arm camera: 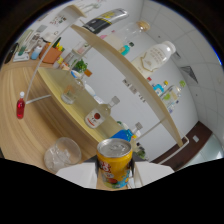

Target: Make me a cup of Vodka Sunrise.

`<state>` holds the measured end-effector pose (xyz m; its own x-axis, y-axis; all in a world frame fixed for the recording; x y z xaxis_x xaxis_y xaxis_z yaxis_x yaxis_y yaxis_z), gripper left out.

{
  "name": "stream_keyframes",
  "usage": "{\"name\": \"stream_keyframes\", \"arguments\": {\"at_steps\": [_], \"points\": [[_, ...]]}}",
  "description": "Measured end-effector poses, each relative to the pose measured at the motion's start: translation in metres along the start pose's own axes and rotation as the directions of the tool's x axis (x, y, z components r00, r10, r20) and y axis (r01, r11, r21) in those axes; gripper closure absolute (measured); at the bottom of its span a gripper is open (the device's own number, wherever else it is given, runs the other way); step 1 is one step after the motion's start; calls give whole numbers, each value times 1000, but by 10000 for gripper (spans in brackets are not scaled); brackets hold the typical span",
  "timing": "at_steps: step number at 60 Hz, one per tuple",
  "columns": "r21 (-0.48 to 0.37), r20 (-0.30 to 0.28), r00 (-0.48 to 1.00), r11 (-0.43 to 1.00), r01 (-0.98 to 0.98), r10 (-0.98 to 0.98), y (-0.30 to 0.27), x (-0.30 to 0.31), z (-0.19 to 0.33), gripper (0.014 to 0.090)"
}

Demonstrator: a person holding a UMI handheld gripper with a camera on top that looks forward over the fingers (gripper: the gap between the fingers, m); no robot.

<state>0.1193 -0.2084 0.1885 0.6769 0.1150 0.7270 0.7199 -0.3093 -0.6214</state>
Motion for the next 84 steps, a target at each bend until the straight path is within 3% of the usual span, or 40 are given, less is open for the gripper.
{"name": "stream_keyframes", "arguments": {"at_steps": [8, 23, 31, 43, 55, 63, 71, 80, 84], "points": [[9, -58, 949, 950, 311, -310, -8, -5, 2, 544], [-22, -142, 641, 650, 760, -754, -20, -16, 5, 540], [-52, -147, 496, 508, 860, -856, -24, -13, 7, 541], [-51, -129, 504, 513, 857, -854, -26, -9, 2, 539], [14, -162, 735, 743, 669, -658, -48, 12, -18, 536], [151, -157, 934, 927, 345, -322, -73, 45, -39, 535], [248, -50, 989, 961, -122, 138, -78, 82, -58, 535], [269, 82, 835, 794, -545, 545, -47, 119, -61, 534], [258, 106, 768, 729, -634, 631, -23, 128, -54, 533]]}}
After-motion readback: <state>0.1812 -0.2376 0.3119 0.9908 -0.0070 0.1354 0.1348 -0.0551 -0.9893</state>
